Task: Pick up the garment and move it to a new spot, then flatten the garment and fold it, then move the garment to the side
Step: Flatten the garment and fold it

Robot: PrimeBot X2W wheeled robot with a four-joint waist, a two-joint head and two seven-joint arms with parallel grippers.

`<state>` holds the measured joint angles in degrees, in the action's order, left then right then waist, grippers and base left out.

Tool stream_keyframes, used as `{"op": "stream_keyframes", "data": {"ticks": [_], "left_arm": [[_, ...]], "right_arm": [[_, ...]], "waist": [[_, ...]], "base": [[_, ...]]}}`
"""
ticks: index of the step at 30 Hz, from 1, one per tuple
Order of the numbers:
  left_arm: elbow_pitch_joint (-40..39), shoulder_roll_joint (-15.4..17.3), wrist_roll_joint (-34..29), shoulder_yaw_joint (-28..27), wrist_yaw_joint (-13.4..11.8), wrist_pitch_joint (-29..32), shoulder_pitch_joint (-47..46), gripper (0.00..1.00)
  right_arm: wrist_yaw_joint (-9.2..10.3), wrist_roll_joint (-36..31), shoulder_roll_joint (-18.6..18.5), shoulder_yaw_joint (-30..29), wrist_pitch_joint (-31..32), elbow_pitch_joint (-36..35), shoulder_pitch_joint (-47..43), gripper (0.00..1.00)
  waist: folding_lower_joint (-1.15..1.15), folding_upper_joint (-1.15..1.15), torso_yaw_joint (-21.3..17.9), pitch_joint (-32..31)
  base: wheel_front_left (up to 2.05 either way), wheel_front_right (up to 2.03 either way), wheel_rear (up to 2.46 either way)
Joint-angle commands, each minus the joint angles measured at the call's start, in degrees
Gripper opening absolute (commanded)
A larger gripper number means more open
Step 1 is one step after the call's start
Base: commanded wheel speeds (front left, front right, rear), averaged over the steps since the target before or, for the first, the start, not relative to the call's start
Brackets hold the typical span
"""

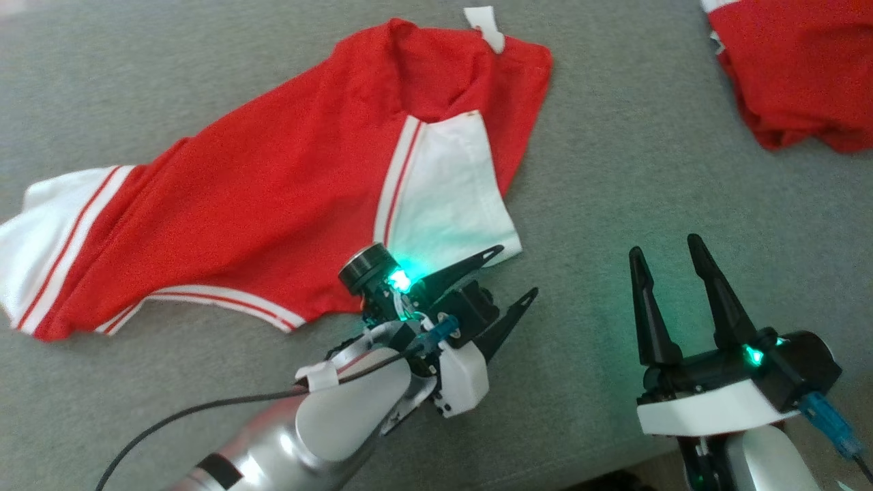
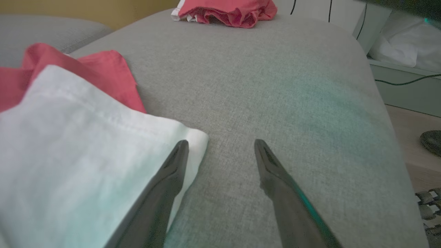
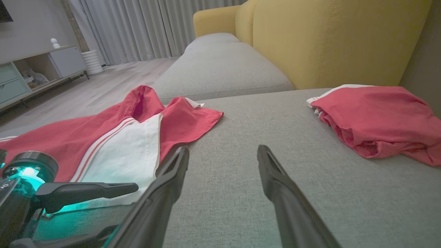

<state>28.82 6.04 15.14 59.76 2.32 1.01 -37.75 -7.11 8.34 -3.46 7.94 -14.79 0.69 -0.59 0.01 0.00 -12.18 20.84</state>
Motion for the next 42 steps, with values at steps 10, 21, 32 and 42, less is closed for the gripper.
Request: {"op": "stream_keyframes", "data": {"ticks": [10, 21, 32, 42], "left_arm": [[5.7, -0.8, 1.0, -1.9, -0.7, -0.8, -4.2, 1.00], [12.1, -1.9, 2.3, -1.9, -1.8, 0.4, -6.1, 0.00], [-5.8, 9.3, -0.8, -7.8, -10.5, -9.4, -8.2, 0.00], [-26.5, 29.6, -3.5, -18.1, -16.0, -4.6, -12.0, 0.00]], "right_arm": [[-0.37, 0.2, 0.4, 1.9, -0.2, -1.6, 1.1, 1.00], [-0.37, -0.4, 0.5, 1.9, -0.2, -1.8, 1.1, 1.00], [-0.37, 0.1, -2.5, 0.0, -0.2, -3.0, 2.7, 1.00], [-0.37, 4.5, -10.0, -1.1, -0.2, 9.2, 13.4, 1.00]], "waist": [[-0.01, 0.00, -3.6, 1.3], [-0.01, 0.00, -2.4, 1.1], [-0.01, 0.00, 6.4, -0.8], [-0.01, 0.00, 13.4, 2.0]], "base": [[0.00, 0.00, 0.00], [0.00, 0.00, 0.00], [0.00, 0.00, 0.00], [0.00, 0.00, 0.00]]}}
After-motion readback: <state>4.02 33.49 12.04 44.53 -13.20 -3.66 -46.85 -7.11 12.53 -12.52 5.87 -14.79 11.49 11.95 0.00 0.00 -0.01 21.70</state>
